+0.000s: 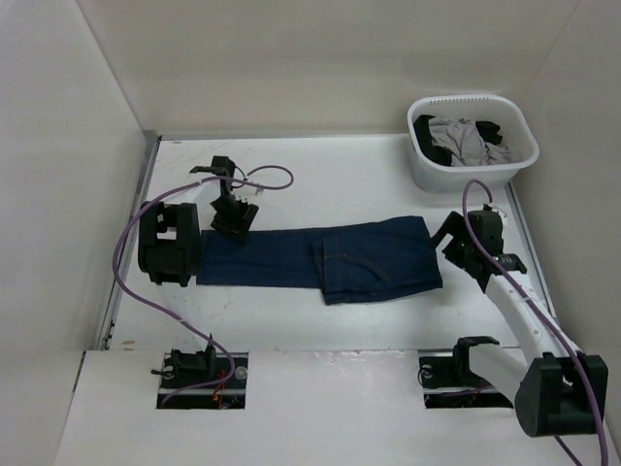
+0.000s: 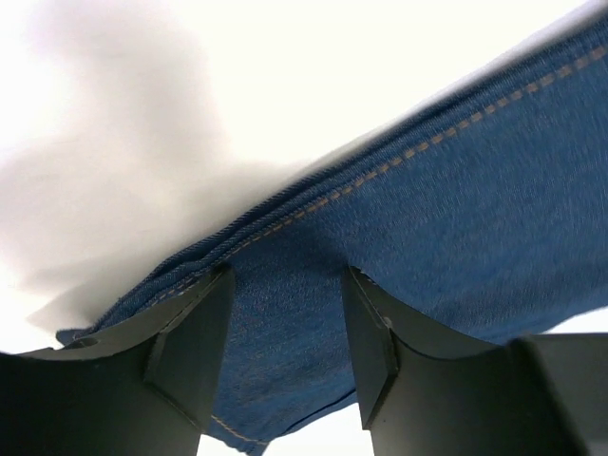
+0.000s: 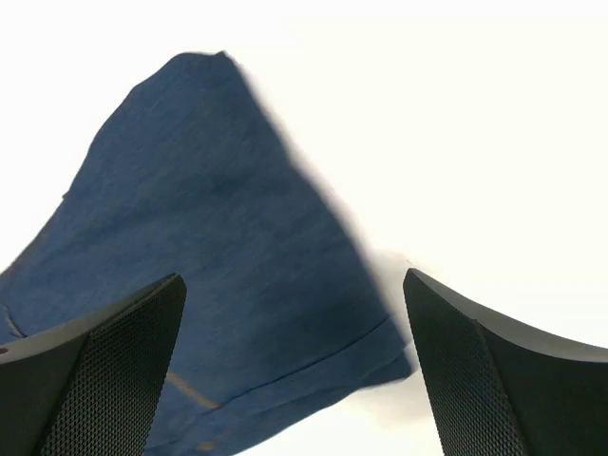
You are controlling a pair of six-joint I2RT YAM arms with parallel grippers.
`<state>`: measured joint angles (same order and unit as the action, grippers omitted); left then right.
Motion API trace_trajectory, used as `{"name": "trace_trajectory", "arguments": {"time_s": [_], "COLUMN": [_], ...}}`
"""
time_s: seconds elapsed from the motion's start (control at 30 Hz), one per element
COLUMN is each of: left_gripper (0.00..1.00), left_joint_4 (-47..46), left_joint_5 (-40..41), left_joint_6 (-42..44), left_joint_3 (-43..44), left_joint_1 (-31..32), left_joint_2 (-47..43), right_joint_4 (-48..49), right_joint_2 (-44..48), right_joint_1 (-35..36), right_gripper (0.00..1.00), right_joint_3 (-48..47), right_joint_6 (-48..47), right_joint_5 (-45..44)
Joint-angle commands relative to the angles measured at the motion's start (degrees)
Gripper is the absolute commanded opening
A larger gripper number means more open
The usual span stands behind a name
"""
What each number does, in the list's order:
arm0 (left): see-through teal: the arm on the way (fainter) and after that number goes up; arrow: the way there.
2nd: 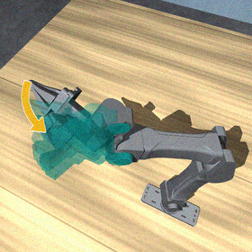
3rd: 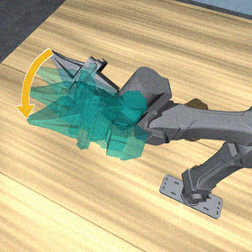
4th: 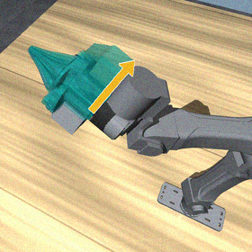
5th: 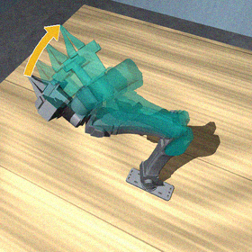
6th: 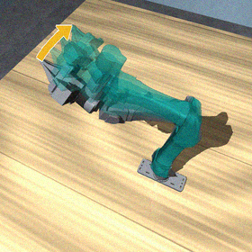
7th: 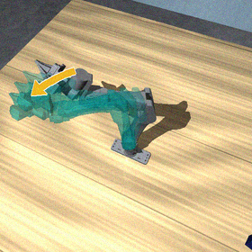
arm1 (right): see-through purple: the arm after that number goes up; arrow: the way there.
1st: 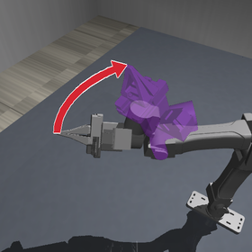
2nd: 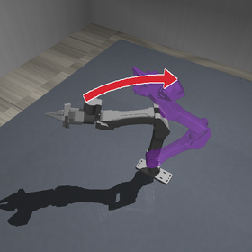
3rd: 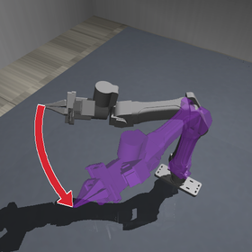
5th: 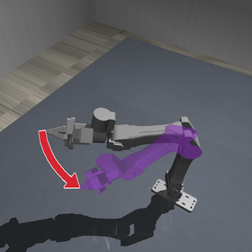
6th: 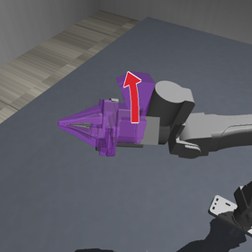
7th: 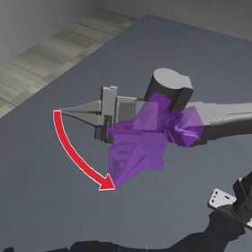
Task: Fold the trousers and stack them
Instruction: Fold the trousers
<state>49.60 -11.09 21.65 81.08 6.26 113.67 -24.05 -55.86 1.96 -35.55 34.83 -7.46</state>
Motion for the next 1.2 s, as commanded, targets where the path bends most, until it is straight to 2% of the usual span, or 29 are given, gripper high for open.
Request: {"name": "trace_trajectory", "arguments": {"time_s": [0.0,0.1,0.2,0.4,0.47,0.53,0.6,0.67,0.7,0.9,1.03,1.17], "left_gripper": [0.49,0.49,0.49,0.49,0.49,0.49,0.49,0.49,0.49,0.50,0.53,0.53], "left_joint_4": [-1.53,-0.56,0.05,0.23,0.23,0.23,0.23,0.40,0.58,1.90,2.07,2.78], "left_joint_5": [3.62,3.62,3.62,4.24,4.06,3.97,4.06,4.24,4.15,2.66,0.64,0.45], "left_joint_6": [3.05,3.75,3.84,3.66,3.40,3.31,3.22,3.22,3.22,2.52,0.77,0.59], "left_joint_3": [3.20,5.93,7.16,7.16,7.16,7.16,7.16,7.08,6.99,6.90,7.95,8.13], "left_joint_1": [-1.56,-1.91,-1.74,-1.65,-1.91,-2.09,-2.18,-2.18,-2.18,-2.26,-3.14,-3.23], "left_joint_2": [2.43,3.66,4.37,3.49,3.23,3.14,3.23,3.23,3.05,-0.89,-4.59,-3.64], "right_joint_4": [7.95,14.10,16.32,7.47,4.20,2.36,0.68,-0.37,-0.82,-10.29,-18.03,-24.27], "right_joint_2": [-4.33,-12.23,-20.93,-31.41,-33.08,-34.14,-34.93,-33.72,-32.31,-22.39,-19.03,-17.80], "right_joint_1": [-1.56,-1.56,-1.56,-0.51,-0.16,-0.16,-0.16,-0.51,-0.77,-2.18,-2.00,-0.43], "right_gripper": [1.00,1.00,1.00,1.00,0.85,0.62,0.30,0.03,0.00,0.00,0.00,0.00], "right_joint_3": [-0.49,-1.01,-3.37,-10.84,-12.52,-13.75,-14.81,-15.25,-15.51,-22.87,-29.82,-38.08], "right_joint_6": [-4.14,-6.70,-7.32,-9.60,-10.57,-10.75,-10.40,-9.70,-9.61,-10.65,-13.03,-14.18], "right_joint_5": [6.13,13.42,17.12,17.31,18.44,20.98,23.71,23.73,23.29,19.69,16.88,13.01]}}
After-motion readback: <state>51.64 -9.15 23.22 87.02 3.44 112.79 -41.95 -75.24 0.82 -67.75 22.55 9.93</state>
